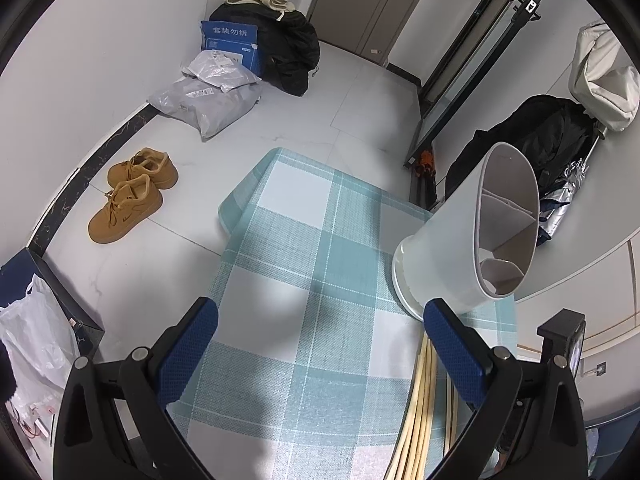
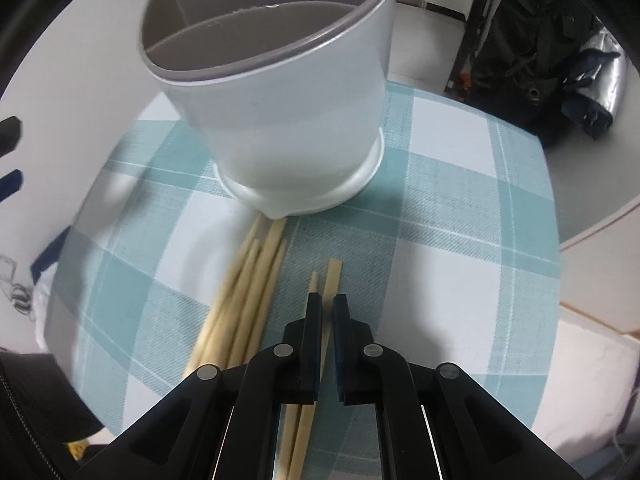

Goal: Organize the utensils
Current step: 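Lower the right gripper onto the wooden chopsticks and close on one, then lift the chopstick with the right gripper while the left gripper grasps another chopstick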

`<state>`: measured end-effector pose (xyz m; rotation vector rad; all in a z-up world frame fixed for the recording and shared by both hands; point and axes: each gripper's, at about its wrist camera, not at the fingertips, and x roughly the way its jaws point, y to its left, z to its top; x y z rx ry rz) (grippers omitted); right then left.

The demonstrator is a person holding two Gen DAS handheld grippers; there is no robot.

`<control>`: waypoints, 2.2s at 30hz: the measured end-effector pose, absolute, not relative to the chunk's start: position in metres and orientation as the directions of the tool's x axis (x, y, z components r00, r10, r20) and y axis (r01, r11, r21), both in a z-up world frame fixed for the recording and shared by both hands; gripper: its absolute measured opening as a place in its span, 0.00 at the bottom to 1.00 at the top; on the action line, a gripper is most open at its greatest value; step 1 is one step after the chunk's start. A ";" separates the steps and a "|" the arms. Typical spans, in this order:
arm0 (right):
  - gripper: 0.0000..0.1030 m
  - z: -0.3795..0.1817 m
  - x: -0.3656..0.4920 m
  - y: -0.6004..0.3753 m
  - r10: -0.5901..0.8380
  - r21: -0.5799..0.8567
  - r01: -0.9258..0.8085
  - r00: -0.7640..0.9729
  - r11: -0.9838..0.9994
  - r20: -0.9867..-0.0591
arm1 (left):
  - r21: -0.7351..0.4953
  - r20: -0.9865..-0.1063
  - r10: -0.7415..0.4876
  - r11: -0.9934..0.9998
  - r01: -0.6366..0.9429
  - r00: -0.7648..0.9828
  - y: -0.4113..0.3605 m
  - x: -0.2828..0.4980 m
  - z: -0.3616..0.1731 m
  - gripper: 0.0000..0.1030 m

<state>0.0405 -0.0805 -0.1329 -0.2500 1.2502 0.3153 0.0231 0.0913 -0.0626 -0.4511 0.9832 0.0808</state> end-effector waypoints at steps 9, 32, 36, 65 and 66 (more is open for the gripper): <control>0.10 -0.133 0.044 -0.067 0.040 -0.084 -0.393 0.297 0.916 -0.954 | -0.330 -0.819 -0.130 0.904 -0.273 0.558 0.096 0.023 -0.064 0.97; 0.05 -0.041 0.034 -0.224 0.452 0.485 -0.111 0.583 0.868 -0.675 | -0.127 -0.918 -0.138 0.990 0.053 0.372 0.001 -0.001 -0.115 0.97; 0.05 -0.049 0.018 -0.259 0.484 0.556 -0.082 0.606 0.827 -0.632 | -0.084 -0.938 -0.090 0.996 0.034 0.336 -0.005 0.002 -0.126 0.92; 0.06 -0.094 0.036 -0.282 0.562 0.639 -0.095 0.587 0.763 -0.583 | -0.009 -0.959 0.001 0.999 -0.032 0.283 0.003 0.031 -0.138 0.90; 0.06 -0.094 0.036 -0.281 0.562 0.637 -0.098 0.586 0.764 -0.584 | -0.012 -0.961 -0.002 0.999 -0.032 0.275 0.003 0.033 -0.138 0.90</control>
